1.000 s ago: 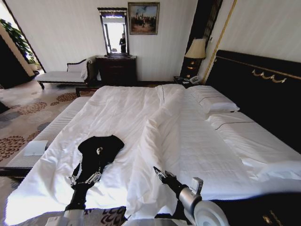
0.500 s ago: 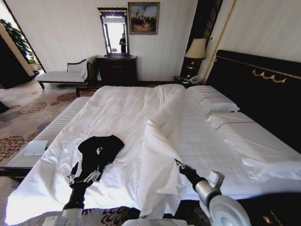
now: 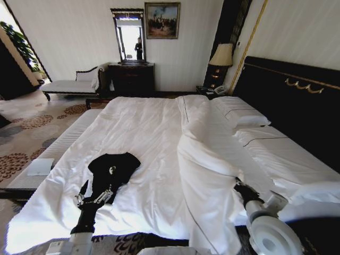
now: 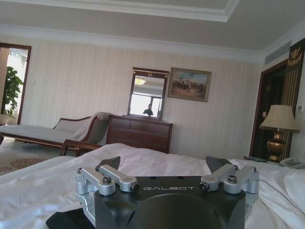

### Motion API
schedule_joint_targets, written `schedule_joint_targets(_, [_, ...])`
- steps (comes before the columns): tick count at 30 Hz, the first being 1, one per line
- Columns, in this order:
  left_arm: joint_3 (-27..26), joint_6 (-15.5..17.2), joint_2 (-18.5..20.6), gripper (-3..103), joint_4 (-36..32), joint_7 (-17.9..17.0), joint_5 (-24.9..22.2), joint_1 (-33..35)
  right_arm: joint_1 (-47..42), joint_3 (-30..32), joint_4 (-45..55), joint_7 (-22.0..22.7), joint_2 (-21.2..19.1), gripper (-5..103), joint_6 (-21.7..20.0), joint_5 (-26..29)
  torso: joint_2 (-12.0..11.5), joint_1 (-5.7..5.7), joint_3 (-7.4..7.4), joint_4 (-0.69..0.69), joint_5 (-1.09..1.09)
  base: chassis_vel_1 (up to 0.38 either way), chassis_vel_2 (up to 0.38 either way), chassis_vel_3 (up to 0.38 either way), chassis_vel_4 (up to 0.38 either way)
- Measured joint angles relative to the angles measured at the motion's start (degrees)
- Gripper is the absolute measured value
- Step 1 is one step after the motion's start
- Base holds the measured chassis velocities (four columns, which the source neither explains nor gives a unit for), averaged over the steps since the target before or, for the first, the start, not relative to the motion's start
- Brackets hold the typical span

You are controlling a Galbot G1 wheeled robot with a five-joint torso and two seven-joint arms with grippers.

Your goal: Fold the clothes on the bed.

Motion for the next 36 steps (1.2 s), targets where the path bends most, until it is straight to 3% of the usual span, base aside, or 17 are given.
schedule_joint_targets(10, [0.3,0.1,0.3,100,0.9,0.0,-0.7,-0.7,-0.3,7.4,-5.6,5.5,6.5,2,5.2,-1.3,0.0,0.00,0.00,0.01,-0.01,0.000,0.000,0.000,0.000])
schedule_joint_targets(18, [0.4,0.1,0.6,100,1.9,0.0,-1.3,-1.3,-4.0,10.2,-12.2,7.2,11.5,2,6.3,-7.6,0.0,0.00,0.00,0.00,0.00,0.000,0.000,0.000,0.000])
schedule_joint_targets(28, [0.9,0.4,0.8,100,2.9,0.0,-1.3,-1.9,-1.7,11.6,-29.0,4.3,10.0,2,9.8,-15.7,0.0,0.01,0.00,0.08,0.02,0.000,0.000,0.000,0.000])
schedule_joint_targets(36, [0.7,0.3,0.8,100,3.0,0.0,-1.4,-1.6,-0.4,10.6,-35.1,3.0,9.1,2,11.2,-16.0,0.0,0.00,0.00,0.06,0.00,0.000,0.000,0.000,0.000])
